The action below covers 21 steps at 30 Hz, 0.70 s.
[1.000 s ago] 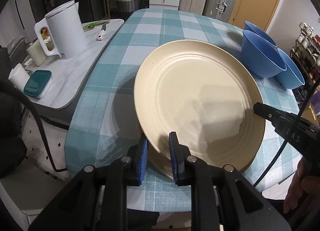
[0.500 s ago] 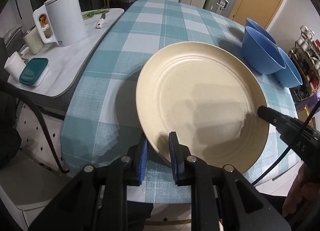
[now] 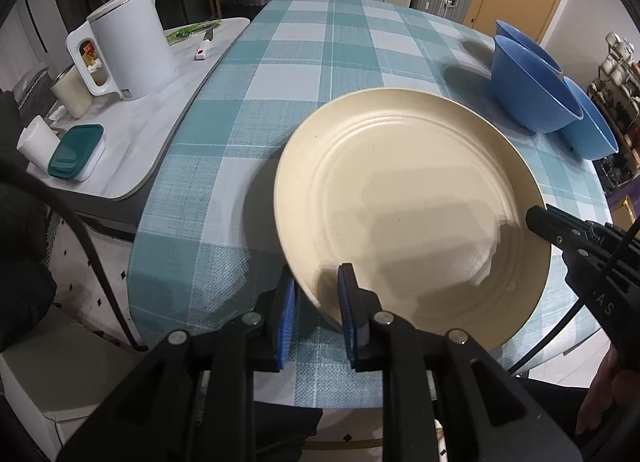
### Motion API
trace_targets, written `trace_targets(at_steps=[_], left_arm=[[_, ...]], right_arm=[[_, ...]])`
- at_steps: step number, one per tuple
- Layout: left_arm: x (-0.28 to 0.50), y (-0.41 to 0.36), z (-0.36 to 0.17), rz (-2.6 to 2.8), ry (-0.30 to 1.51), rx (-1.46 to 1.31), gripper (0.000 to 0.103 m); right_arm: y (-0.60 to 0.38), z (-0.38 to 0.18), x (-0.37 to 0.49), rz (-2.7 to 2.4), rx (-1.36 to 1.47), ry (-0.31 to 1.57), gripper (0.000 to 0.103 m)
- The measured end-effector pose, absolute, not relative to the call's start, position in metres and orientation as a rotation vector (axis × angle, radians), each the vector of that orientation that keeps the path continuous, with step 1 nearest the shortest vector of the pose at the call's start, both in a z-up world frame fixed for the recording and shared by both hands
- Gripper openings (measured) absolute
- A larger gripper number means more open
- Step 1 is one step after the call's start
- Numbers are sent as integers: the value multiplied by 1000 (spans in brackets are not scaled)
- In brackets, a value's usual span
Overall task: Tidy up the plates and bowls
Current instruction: 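Lower the cream plate onto the stack and open both tools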
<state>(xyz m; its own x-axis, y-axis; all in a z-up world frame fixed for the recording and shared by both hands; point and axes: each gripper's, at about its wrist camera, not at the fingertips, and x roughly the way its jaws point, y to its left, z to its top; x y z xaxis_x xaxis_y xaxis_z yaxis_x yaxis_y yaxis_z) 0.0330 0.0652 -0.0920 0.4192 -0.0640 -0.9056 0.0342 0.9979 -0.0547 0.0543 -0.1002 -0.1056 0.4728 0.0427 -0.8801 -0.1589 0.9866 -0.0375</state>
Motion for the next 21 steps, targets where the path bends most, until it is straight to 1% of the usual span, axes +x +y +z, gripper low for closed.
trace_targets(at_steps=[5,12,16,17,18,21], left_arm=[[34,63,-94,-48,1135,-2,19],[32,57,-96,-24,1112,57,22],[33,71,-90,-75,1131,-66,25],[33,77,-88,-79,1121,-103,25],[33,82,-84,-72,1106,-121,28],[31,89,-76,-44,1069,-141,28]], right_arm=[[-90,-110,51,106,-220,1051,12],[-89,-111,50,96,-245,1030,12],[-88,-108,50,81,-268,1007,12],[-89,-106,50,82,-265,1002,12],[-90,-105,50,85,-258,1000,12],[-93,-103,52,78,-239,998,13]])
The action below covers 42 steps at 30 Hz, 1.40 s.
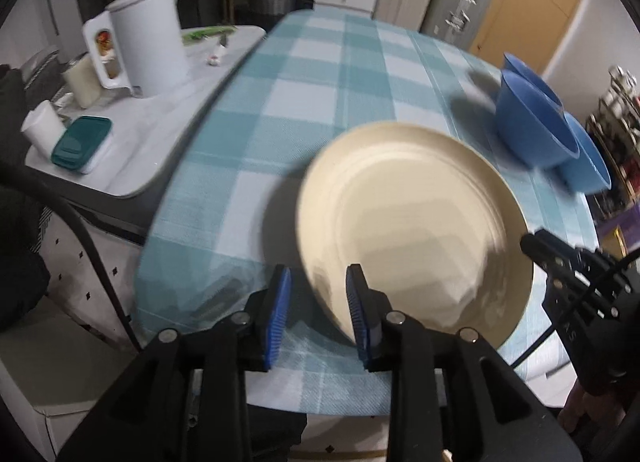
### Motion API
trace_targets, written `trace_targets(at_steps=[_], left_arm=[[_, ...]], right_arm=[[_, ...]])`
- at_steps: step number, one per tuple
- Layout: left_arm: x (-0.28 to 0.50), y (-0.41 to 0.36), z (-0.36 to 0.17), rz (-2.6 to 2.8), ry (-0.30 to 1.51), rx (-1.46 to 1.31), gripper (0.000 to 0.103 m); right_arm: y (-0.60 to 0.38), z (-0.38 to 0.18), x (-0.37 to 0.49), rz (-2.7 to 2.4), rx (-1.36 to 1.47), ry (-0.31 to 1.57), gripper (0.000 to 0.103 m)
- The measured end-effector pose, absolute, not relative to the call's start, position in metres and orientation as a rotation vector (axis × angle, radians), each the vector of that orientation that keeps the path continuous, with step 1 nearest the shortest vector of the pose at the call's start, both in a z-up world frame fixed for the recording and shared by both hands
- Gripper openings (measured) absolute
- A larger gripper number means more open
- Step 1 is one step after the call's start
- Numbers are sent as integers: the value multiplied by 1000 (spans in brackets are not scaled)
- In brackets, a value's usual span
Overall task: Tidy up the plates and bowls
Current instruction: 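Lower the cream plate onto the stack and open both tools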
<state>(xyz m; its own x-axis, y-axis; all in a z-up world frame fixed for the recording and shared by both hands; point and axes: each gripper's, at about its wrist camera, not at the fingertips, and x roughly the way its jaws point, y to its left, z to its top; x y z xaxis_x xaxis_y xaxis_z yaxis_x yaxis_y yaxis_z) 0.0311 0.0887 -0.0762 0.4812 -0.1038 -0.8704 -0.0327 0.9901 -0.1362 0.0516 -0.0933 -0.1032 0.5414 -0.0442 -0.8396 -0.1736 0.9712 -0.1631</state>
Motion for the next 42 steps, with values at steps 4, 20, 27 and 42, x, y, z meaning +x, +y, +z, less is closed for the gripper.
trace_targets(at_steps=[4,20,27,42], left_arm=[[32,89,-77,-28,1064,-129,28],[52,94,-110,-77,1167,-304,42],[50,93,-112,-103,1172,-325,42],[50,85,-109,-107,1184,-306,43]], right_arm=[[-103,-99,55,82,-168,995,13],[-149,-130,86,202,272,1158,28],[-145,-140,87,257,327,1204,31],[-122,-143,92,257,254,1193,33]])
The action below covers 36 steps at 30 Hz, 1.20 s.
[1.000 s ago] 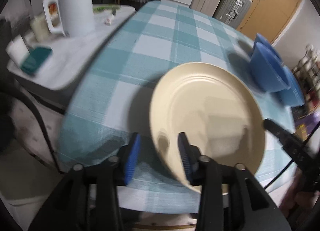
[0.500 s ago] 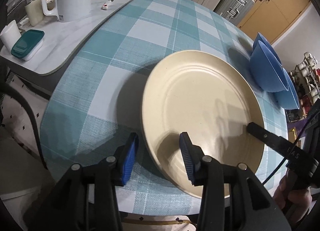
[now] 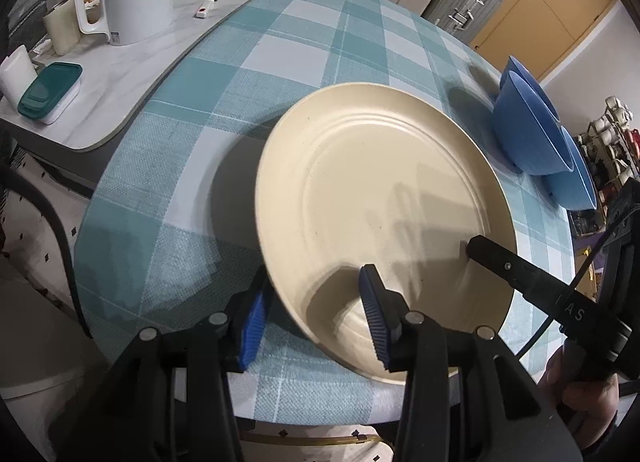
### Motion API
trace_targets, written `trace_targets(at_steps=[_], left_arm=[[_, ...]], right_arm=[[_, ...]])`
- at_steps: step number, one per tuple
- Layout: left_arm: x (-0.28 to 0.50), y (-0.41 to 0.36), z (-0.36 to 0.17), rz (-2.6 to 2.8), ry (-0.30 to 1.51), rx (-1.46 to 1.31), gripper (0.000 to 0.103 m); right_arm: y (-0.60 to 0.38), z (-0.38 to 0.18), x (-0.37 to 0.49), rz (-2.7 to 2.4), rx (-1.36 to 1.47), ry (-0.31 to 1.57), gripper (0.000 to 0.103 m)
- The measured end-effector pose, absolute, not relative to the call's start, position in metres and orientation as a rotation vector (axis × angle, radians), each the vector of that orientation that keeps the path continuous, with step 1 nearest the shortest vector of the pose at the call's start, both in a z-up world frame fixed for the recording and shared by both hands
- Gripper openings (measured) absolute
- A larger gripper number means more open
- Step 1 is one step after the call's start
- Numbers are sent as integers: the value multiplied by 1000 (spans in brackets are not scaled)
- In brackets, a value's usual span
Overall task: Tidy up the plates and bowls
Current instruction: 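Lower the cream plate onto the stack and open both tools, then move both tools toward the blue bowls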
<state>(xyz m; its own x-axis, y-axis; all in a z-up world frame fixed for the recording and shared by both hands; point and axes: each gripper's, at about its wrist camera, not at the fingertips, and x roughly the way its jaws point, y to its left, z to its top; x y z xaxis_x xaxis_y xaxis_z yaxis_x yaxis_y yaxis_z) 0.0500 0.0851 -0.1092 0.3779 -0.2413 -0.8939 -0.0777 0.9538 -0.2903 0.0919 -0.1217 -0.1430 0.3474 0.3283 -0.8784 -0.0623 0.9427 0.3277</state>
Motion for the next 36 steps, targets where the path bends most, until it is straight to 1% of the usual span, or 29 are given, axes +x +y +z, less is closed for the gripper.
trace_targets(at_steps=[17,19,22,24,25,26,27,29,31,36], left_arm=[[79,109,-112,-26,1117,-334,47],[78,110,-111,-24,1112,-334,47],[73,108,-105,13,1090,-274,47],[68,111,-101,29,1065,-263,48],[64,114,-96,30,1042,-276,49],[61,117,-94,28,1030,-283,50],[58,120,-91,31,1016,-288,50],[53,124,-86,52,991,-291,50],[48,125,-79,49,956,-307,51],[36,111,-51,53,844,-262,56]], right_arm=[[-91,-145,122,263,213,1157,34],[-90,-144,121,266,173,1153,37],[-92,-136,113,258,98,1119,45],[-98,-125,105,251,51,1066,54],[-100,-120,101,248,33,1047,56],[-103,-114,96,247,8,1020,61],[-106,-109,92,248,-10,1000,68],[-113,-98,83,255,-30,957,77],[-122,-88,76,268,-20,923,79],[-144,-64,64,257,26,838,79]])
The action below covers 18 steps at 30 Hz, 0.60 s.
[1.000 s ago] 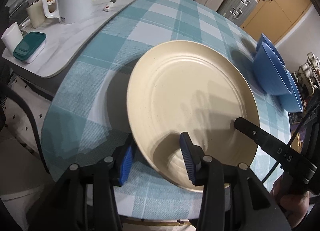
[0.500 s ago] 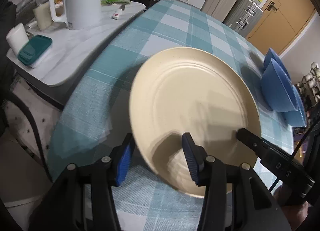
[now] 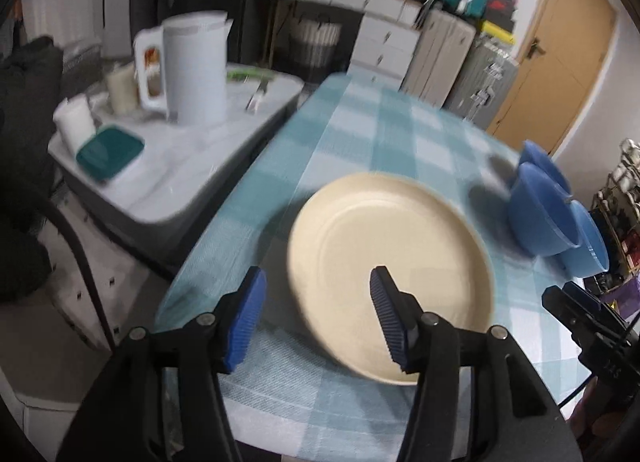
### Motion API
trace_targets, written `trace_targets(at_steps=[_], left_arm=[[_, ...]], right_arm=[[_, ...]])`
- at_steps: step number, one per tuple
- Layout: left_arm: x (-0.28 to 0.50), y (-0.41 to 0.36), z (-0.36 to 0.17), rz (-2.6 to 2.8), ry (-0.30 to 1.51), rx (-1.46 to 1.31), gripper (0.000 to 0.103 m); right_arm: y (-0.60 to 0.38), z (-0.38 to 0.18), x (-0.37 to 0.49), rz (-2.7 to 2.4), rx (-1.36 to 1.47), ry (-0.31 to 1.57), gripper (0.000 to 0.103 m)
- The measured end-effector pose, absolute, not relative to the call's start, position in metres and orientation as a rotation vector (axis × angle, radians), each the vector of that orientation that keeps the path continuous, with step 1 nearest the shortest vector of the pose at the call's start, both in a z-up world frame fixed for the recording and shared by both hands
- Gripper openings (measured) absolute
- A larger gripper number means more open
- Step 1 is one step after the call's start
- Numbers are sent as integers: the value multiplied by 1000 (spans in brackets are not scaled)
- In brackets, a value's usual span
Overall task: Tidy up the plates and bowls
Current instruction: 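Move both tools toward the blue bowls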
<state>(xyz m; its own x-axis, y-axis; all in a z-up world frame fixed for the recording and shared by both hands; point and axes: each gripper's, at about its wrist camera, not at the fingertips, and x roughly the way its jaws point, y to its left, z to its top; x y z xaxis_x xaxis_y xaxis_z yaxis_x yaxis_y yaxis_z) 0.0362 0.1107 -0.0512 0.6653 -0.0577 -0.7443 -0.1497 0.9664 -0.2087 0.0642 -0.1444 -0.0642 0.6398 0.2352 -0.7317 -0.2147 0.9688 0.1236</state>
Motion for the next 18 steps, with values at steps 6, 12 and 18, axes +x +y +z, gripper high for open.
trace_targets(at_steps=[6,12,18], left_arm=[[12,73,-14,-39,621,-186,97],[4,26,13,-130,493,-108,99],[16,-33,37,-214,446,-79,100]], right_arm=[[-171,-43,41,156,-19,719,89],[-204,-21,11,42,-61,586,92],[-251,1,-18,-69,79,417,101]])
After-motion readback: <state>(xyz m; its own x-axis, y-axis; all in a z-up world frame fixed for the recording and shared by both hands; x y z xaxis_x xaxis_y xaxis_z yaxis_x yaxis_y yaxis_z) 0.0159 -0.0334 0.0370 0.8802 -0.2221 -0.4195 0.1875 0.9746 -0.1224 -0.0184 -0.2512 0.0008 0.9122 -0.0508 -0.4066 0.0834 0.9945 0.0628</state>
